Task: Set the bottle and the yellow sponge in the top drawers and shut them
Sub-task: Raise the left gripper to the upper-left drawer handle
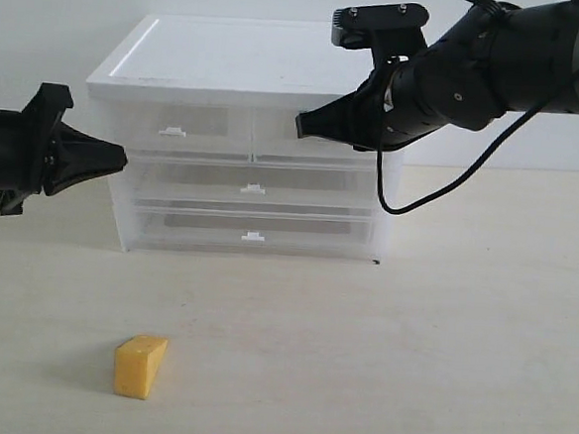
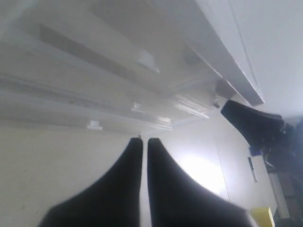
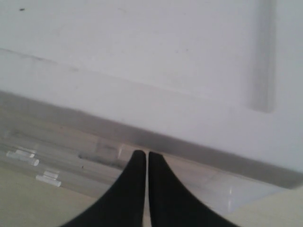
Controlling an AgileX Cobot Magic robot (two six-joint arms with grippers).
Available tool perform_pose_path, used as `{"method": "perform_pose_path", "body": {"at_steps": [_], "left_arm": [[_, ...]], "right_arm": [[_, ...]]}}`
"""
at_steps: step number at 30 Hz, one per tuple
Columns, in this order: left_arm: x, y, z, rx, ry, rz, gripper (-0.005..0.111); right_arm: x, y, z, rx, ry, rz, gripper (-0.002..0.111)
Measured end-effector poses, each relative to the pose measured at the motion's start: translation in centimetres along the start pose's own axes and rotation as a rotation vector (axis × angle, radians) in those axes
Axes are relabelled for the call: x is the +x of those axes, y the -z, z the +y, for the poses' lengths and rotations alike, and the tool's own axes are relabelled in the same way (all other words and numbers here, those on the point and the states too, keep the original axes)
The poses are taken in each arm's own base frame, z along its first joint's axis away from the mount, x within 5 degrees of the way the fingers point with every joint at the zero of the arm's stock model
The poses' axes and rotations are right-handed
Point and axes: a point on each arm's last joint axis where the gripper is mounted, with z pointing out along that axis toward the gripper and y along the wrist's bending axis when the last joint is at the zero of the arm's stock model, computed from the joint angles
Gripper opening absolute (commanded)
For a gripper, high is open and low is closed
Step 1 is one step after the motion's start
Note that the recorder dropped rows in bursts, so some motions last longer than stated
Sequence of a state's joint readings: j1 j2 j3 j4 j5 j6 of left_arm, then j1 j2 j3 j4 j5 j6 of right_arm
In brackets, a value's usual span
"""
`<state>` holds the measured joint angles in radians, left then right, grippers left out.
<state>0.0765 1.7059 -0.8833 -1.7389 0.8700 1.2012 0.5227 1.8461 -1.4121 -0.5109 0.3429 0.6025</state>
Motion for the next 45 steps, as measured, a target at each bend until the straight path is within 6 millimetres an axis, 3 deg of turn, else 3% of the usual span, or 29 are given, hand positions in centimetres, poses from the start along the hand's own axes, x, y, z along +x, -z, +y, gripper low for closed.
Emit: {"method": "perform_pose_path", "body": {"at_steps": [9, 19, 29, 36, 45], "left_arm": [[-1.7, 0.0, -0.8, 0.016, -0.05, -0.038, 0.004], [-1.6, -1.6, 1.3, 0.017, -0.013, 0.006, 0.004], [-2.3, -2.9, 1.9, 0.078, 0.0, 0.033, 0.045], [-3.2, -3.3, 1.7, 0.071, 0.026, 0.018, 0.045], [-3.2, -5.6, 1.1, 0.075, 0.031, 0.045, 0.045]], "right_arm": [[0.0, 0.0, 0.0, 0.0, 0.0, 0.0, 0.0], [0.0, 0.0, 0.0, 0.0, 0.0, 0.0, 0.0], [0.0, 0.0, 0.0, 0.0, 0.006, 0.0, 0.0], [0.0, 0.0, 0.0, 0.0, 0.016, 0.0, 0.0], [0.0, 0.0, 0.0, 0.0, 0.023, 0.0, 0.0]]}}
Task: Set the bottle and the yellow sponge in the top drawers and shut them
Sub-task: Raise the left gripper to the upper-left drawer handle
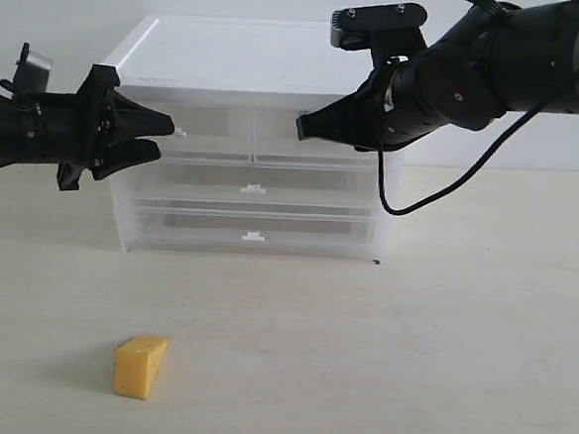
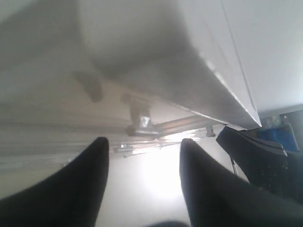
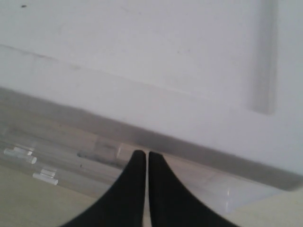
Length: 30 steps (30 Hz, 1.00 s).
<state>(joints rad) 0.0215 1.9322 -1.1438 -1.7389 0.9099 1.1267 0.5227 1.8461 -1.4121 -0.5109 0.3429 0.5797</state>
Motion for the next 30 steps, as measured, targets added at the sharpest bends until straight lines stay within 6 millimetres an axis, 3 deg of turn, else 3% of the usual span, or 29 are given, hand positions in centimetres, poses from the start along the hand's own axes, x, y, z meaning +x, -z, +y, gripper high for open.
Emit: {"method": "perform_pose_path", "body": {"at_steps": [6, 30], "left_arm": [[-0.4, -0.7, 1.0, -0.017, 0.013, -0.001, 0.045], [-0.9, -1.1, 0.3, 0.022, 0.002, 0.027, 0.045]], "right_arm": [[0.0, 0.0, 0.0, 0.0, 0.004, 0.0, 0.0], [0.0, 0.0, 0.0, 0.0, 0.004, 0.0, 0.0]]}}
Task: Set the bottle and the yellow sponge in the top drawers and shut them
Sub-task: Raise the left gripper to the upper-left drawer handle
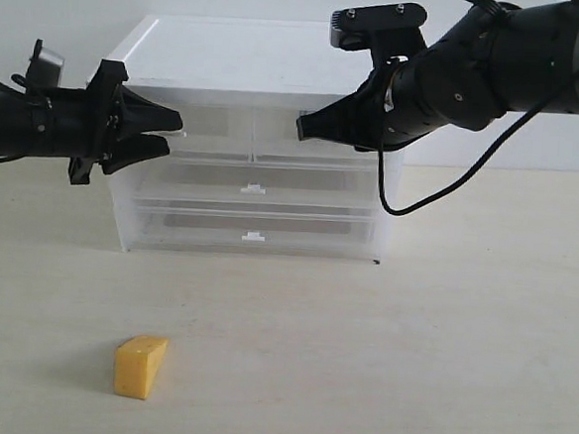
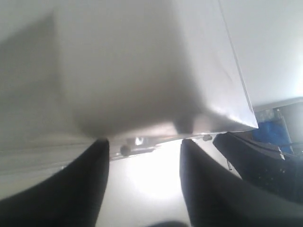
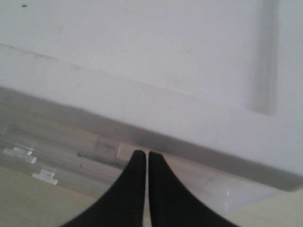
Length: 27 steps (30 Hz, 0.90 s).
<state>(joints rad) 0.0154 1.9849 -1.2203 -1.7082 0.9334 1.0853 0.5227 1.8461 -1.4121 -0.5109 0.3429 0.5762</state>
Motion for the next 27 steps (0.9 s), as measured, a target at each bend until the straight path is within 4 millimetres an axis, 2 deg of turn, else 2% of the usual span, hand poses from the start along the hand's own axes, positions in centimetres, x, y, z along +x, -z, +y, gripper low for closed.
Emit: {"method": "perform_pose_path", "body": {"at_steps": [4, 11, 22, 24, 27], "left_arm": [[0.3, -0.6, 1.2, -0.003, 0.026, 0.019, 0.045], [0.2, -1.7, 1.6, 0.074, 0.03, 0.066, 0.045], [-0.2, -1.3, 1.5, 0.088, 0.009, 0.076, 0.045], [-0.5, -0.8, 1.6, 0.102, 0.013, 0.073, 0.042], [-0.7, -0.3, 1.8, 0.115, 0.017, 0.069, 0.032]], "right_arm": [[0.0, 0.0, 0.0, 0.0, 0.0, -0.001, 0.0], [0.0, 0.0, 0.0, 0.0, 0.0, -0.001, 0.0], [0.0, 0.0, -0.1, 0.001, 0.018, -0.002, 0.0], [0.0, 0.0, -0.1, 0.001, 0.018, -0.002, 0.0], [0.0, 0.0, -0.1, 0.001, 0.02, -0.002, 0.0]]}}
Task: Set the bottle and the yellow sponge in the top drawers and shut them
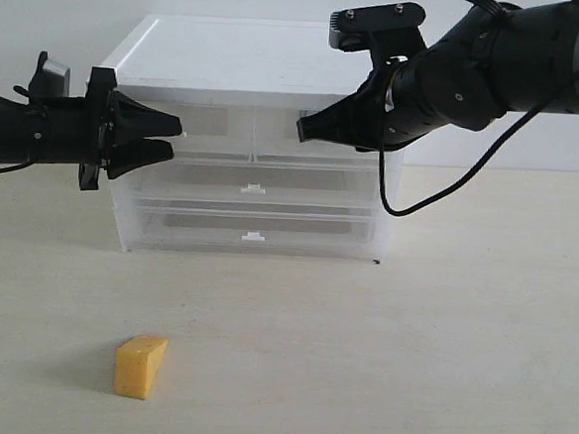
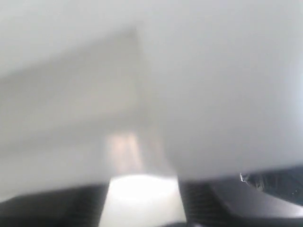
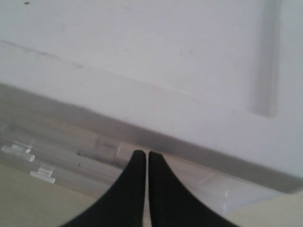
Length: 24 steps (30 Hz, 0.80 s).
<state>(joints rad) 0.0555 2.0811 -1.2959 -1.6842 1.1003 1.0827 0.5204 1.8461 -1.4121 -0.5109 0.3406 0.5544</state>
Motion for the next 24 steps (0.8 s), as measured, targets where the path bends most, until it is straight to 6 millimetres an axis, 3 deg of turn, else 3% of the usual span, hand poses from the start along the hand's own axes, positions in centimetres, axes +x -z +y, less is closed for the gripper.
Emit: {"method": "perform_pose_path", "body": {"at_steps": [5, 24], "left_arm": [[-0.1, 0.21, 0.05, 0.003, -0.009, -0.003, 0.018], [-0.35, 0.19, -0.05, -0.005, -0.033, -0.002, 0.018]], "right_arm": [[0.0, 0.0, 0.0, 0.0, 0.0, 0.0, 0.0], [0.0, 0.0, 0.0, 0.0, 0.0, 0.0, 0.0]]}}
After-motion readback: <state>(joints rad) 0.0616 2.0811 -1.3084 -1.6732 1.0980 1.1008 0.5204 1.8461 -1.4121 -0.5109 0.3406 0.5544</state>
